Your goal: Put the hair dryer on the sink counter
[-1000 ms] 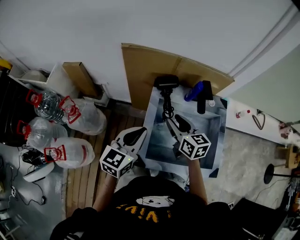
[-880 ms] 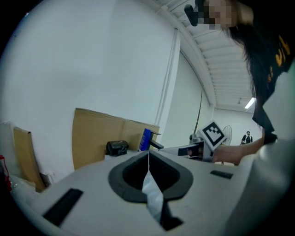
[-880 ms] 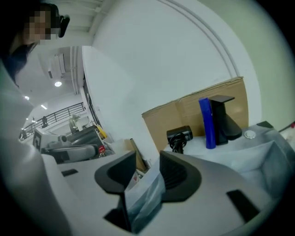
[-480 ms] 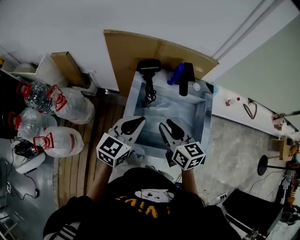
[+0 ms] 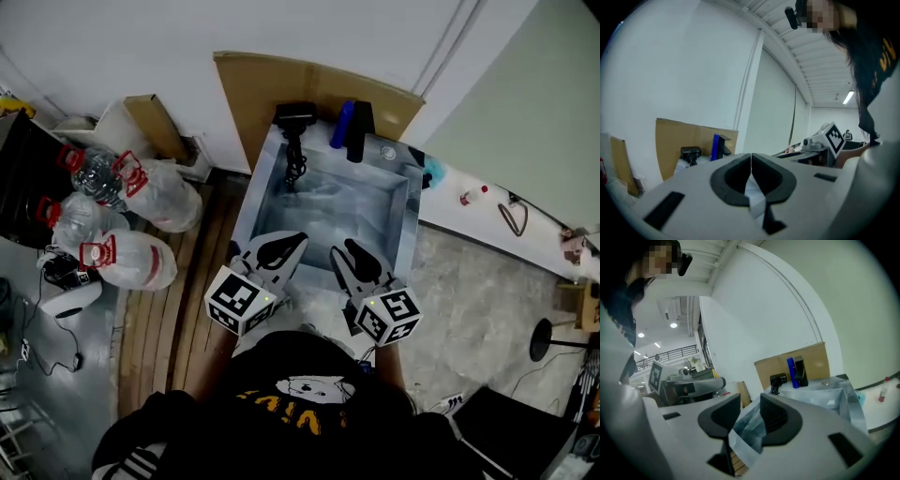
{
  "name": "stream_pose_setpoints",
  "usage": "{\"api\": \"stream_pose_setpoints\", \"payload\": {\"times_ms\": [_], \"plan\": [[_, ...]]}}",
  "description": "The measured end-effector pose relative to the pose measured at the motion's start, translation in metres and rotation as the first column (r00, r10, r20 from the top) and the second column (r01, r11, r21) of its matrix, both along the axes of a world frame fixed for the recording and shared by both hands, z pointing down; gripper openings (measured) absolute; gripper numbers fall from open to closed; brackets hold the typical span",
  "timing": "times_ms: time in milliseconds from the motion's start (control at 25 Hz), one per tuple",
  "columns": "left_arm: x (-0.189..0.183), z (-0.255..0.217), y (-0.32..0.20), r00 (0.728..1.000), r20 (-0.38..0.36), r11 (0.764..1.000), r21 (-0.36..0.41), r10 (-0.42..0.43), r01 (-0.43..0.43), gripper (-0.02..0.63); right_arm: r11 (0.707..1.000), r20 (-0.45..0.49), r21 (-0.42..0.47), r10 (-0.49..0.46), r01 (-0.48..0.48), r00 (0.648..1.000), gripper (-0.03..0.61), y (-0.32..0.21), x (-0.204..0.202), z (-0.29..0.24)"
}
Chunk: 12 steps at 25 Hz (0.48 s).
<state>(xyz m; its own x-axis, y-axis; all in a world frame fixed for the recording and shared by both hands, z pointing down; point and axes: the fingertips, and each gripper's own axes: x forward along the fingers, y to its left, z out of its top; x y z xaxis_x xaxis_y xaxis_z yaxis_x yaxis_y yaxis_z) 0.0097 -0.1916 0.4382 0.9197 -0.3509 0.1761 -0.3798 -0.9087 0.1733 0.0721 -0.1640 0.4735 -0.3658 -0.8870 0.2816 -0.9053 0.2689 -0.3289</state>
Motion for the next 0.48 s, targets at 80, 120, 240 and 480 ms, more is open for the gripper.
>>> {"api": "stream_pose_setpoints", "payload": {"times_ms": [80, 120, 240, 480], "plan": [[0.0, -0.001, 0.018, 1.0, 0.011, 1.0, 0.013, -0.014, 0.013, 0.009, 1.0, 0.007, 0.018, -0.012, 0.012, 1.0, 0.129, 0.016, 0.0, -0.003], [0.0, -0.002, 0.027, 1.0, 0.014, 1.0, 0.018, -0.02, 0.019, 0.009, 0.999, 0.008, 0.026, -0.018, 0.018, 1.0, 0.129, 0.025, 0.0, -0.004], [0.003, -0.007, 0.056, 0.999, 0.016, 0.999, 0.033, -0.031, 0.031, 0.009, 0.998, 0.017, 0.048, -0.039, 0.038, 0.999, 0.126, 0.05, -0.001, -0.008], [0.002, -0.008, 0.101, 0.998, 0.036, 0.998, 0.041, -0.057, 0.056, 0.009, 0.995, 0.05, 0.074, -0.077, 0.074, 0.996, 0.121, 0.091, -0.01, -0.009]]}}
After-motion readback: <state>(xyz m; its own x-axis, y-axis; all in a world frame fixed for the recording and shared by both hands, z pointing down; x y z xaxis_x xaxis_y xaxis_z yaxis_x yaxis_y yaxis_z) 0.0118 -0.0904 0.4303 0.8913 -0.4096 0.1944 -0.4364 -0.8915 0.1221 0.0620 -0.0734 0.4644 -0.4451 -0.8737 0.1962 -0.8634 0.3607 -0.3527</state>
